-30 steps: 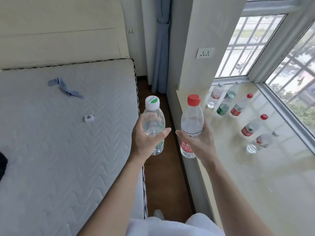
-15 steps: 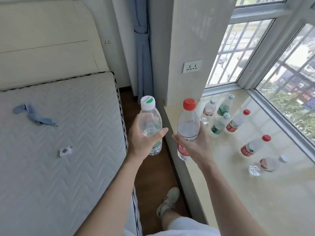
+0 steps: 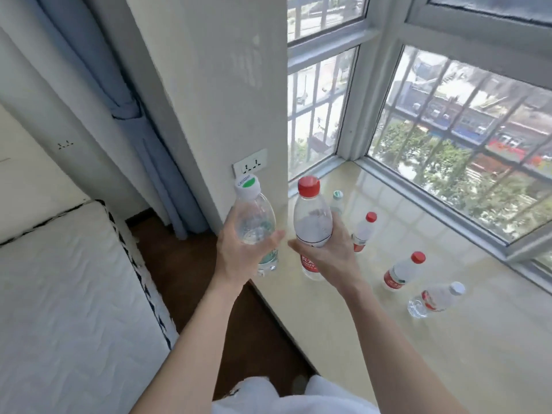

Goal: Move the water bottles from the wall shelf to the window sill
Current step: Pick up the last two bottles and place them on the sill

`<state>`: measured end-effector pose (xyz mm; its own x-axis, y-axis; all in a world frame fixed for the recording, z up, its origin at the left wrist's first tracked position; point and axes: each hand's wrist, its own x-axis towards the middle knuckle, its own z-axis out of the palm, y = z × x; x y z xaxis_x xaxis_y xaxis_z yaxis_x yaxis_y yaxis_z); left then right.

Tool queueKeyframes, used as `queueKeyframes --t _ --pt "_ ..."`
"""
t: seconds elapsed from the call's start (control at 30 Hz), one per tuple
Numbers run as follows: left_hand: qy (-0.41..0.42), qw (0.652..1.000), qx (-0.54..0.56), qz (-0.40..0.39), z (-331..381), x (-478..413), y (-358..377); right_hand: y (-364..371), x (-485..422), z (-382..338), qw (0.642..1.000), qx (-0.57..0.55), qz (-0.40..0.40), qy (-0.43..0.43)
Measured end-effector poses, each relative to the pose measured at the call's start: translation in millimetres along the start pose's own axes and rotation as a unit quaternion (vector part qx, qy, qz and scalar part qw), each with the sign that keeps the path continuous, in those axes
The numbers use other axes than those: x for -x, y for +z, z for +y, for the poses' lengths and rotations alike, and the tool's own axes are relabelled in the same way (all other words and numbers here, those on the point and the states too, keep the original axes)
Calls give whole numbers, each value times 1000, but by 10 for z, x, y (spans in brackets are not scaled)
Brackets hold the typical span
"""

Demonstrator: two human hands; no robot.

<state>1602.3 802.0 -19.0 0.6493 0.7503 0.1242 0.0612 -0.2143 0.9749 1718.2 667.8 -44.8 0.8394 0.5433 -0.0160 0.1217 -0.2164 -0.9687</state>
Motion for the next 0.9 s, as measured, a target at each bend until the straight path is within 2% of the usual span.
queueKeyframes --t 0.13,0.27,0.5,0.6,0.67,0.9 --pt "11 996 18 -88 10 -342 451 -355 -85 171 994 -21 96 48" --pt "-1 977 49 -205 -131 -466 941 -685 47 349 975 -36 203 86" --pt "-33 911 51 -409 -388 -376 1672 -1098 563 771 913 -66 373 151" --pt "-62 869 23 -490 -567 -251 1877 -1075 770 971 880 -82 430 182" --pt "-74 854 -5 -515 -724 -173 2031 -1042 846 1137 869 -85 445 199" --pt "-98 840 -68 -530 -1434 2 2631 -1104 884 2030 843 -101 471 238"
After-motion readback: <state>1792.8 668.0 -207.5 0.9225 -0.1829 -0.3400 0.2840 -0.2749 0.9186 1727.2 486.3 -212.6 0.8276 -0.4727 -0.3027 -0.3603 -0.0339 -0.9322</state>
